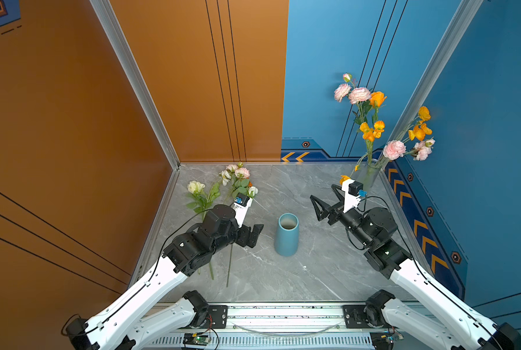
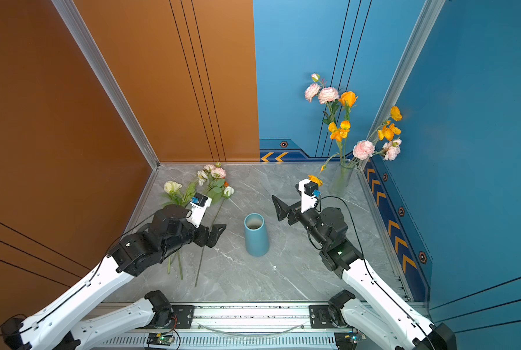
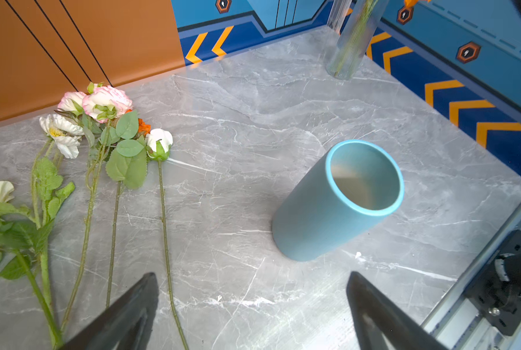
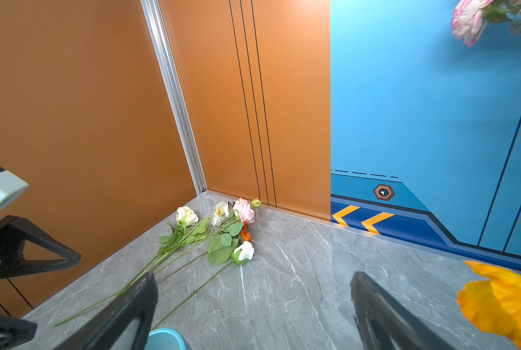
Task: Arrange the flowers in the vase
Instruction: 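Set the teal vase upright and open the right gripper, then lower the left gripper onto a white rose stem while the right gripper withdraws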
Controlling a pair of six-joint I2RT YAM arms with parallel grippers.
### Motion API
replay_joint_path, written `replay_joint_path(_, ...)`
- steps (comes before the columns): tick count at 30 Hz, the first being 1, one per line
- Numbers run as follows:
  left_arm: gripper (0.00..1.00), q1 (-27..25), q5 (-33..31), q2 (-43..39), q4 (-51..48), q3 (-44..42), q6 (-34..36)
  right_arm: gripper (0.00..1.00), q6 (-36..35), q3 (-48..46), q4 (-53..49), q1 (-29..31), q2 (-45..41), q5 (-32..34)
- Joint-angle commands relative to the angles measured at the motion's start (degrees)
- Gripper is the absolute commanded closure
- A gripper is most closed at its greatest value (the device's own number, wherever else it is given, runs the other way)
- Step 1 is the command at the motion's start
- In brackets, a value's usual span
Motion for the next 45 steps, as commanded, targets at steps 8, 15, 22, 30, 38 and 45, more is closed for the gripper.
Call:
replay_joint_path(8,0.35,13.2,3.2,19.8,-6.9,10.6,-1.3,0.07,-2.0,-11.5,-1.5,-1.1,7.4,-0.3)
replay_joint_path(15,0.51,17.8,4.8,39.6,-6.8,17.1,-1.2,0.07,-2.5,-14.8,2.4,-0.8,12.0,-6.8)
replay_joint_path(22,0.6,18.7,0.6,53.8,-6.8,25.1,-1.5,0.0,-2.0,-15.3,3.9,-2.8,13.5,-7.5)
replay_joint_path(30,0.63,19.9,-2.3,59.6,-6.8,26.9,-2.1,0.0,3.6,-18.5,9.6,-7.8,10.1,-11.9)
replay_joint_path(38,0.6,20.9,-2.7,61.9,-6.7,25.7,-1.5,0.0,10.1,-28.8,31.3,-12.2,-2.8,-23.7)
replay_joint_path(45,0.6,21.7,-1.5,63.2,-6.8,25.9,-1.7,0.0,1.5,-27.9,24.0,-5.4,-9.0,-23.8)
